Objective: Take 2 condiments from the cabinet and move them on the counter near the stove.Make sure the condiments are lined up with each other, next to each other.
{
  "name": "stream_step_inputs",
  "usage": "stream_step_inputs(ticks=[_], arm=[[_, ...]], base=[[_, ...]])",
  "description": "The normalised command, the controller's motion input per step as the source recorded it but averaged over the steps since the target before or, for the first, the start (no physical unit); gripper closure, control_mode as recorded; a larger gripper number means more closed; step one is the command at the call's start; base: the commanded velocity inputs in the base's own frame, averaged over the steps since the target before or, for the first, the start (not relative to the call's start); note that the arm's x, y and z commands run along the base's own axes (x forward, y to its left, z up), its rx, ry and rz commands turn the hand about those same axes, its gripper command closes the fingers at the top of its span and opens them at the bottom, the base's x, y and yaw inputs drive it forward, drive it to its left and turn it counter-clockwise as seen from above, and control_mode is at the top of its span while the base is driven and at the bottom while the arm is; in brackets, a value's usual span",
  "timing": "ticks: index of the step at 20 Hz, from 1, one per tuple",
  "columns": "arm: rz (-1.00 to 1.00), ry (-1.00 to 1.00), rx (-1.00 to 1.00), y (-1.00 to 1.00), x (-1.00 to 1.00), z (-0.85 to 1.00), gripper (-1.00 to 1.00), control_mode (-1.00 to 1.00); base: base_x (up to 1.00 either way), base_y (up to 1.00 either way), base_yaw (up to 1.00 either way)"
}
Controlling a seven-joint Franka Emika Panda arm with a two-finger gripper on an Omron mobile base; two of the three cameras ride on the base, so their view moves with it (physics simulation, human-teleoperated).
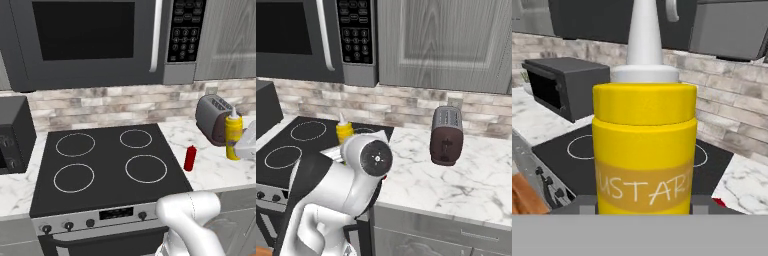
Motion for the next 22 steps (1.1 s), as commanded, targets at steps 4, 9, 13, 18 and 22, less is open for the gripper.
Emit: stream_step_inputs(ticks=[4, 9, 13, 18, 22], arm=[[0.35, -0.1, 0.12, -0.58, 0.25, -0.65, 1.0, -1.0], [0.29, -0.07, 0.17, -0.39, 0.28, -0.57, 1.0, -1.0], [0.16, 0.01, 0.13, -0.29, 0.27, -0.09, 1.0, -1.0], [0.01, 0.0, 0.05, -0.23, 0.05, 0.0, 1.0, -1.0], [0.0, 0.0, 0.0, 0.0, 0.06, -0.05, 1.0, -1.0]], base=[[0.0, 0.0, 0.0], [0.0, 0.0, 0.0], [0.0, 0.0, 0.0], [0.0, 0.0, 0.0], [0.0, 0.0, 0.0]])
